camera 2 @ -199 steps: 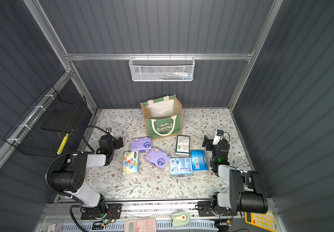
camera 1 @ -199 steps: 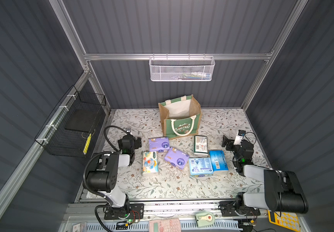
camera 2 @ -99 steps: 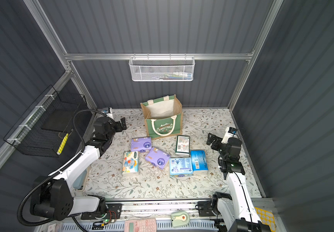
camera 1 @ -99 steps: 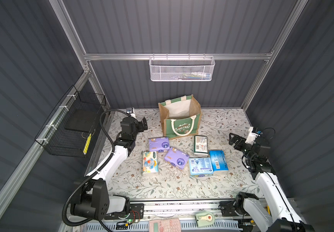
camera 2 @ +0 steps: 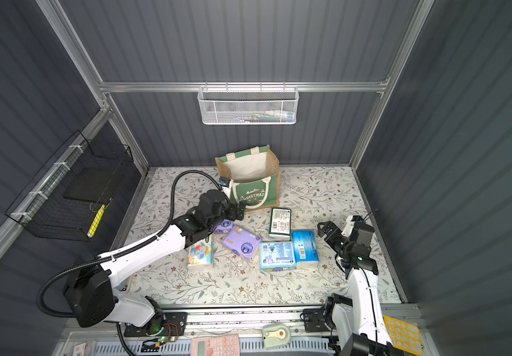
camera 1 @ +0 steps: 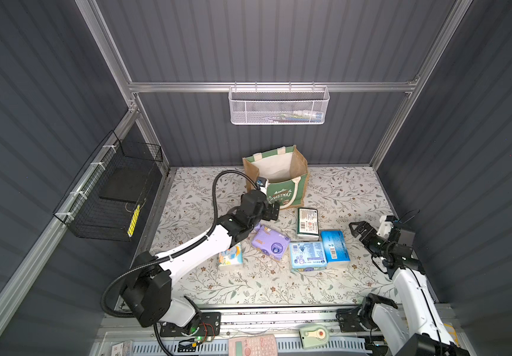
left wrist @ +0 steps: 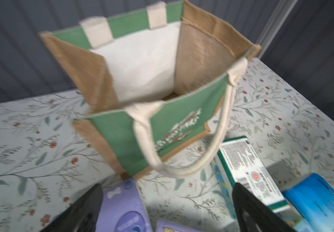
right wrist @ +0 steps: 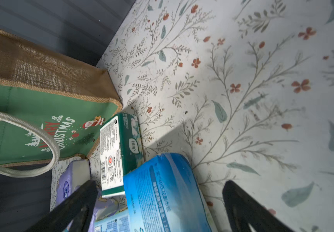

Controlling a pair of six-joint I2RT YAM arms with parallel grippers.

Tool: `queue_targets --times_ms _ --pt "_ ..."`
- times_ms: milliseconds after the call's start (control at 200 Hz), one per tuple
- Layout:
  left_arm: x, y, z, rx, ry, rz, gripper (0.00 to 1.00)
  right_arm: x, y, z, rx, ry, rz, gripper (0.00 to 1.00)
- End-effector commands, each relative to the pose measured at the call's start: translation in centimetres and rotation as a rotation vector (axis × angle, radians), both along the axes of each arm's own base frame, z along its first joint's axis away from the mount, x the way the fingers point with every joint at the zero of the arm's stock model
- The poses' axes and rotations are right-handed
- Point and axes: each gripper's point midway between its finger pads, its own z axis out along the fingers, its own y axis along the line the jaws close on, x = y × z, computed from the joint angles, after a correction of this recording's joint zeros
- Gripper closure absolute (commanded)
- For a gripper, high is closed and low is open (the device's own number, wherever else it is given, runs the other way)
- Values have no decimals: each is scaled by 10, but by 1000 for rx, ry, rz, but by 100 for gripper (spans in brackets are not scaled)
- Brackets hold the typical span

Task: Put tissues into the canvas bag
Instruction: Pick up the pack of facial tissues from the center of the board.

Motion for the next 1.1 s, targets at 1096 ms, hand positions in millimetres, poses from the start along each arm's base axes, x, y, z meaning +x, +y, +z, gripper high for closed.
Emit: queue_targets --times_ms 1096 --pt "-130 -201 -103 -26 540 -592 31 -22 46 -55 251 131 142 8"
